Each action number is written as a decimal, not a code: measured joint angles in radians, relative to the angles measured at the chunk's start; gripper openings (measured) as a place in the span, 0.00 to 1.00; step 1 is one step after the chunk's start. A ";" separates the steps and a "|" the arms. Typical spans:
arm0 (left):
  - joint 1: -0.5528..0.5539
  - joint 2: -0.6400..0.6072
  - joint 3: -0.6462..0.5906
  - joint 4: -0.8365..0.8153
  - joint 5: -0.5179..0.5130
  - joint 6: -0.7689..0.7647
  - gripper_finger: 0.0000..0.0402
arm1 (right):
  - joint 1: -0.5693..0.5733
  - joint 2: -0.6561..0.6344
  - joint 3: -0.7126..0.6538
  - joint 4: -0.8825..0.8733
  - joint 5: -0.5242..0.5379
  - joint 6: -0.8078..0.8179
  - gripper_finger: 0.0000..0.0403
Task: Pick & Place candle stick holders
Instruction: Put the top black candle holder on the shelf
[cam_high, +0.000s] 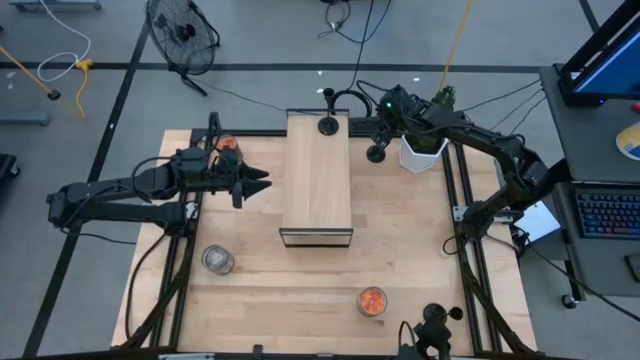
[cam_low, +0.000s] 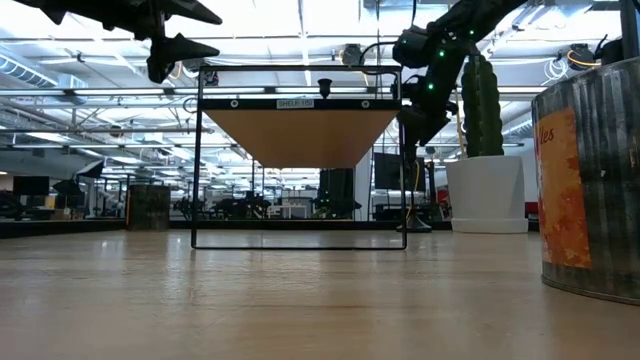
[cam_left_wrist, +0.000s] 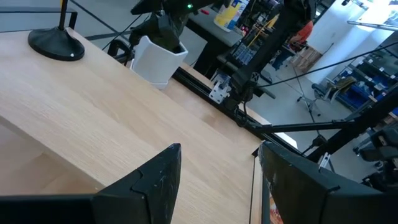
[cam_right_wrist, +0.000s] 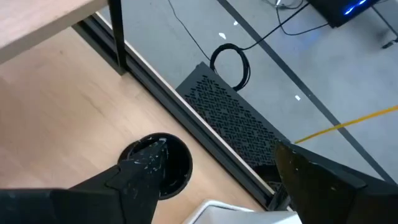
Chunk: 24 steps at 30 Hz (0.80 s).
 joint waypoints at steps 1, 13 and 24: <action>0.000 0.000 0.000 0.000 0.000 0.000 0.56 | 0.000 0.001 0.000 0.000 0.000 0.000 0.72; 0.000 0.000 0.000 0.000 0.000 0.007 0.56 | 0.000 0.000 0.001 -0.058 0.000 0.001 0.68; 0.000 0.000 0.000 0.000 0.000 0.008 0.56 | 0.000 0.000 0.002 -0.081 -0.002 -0.036 0.60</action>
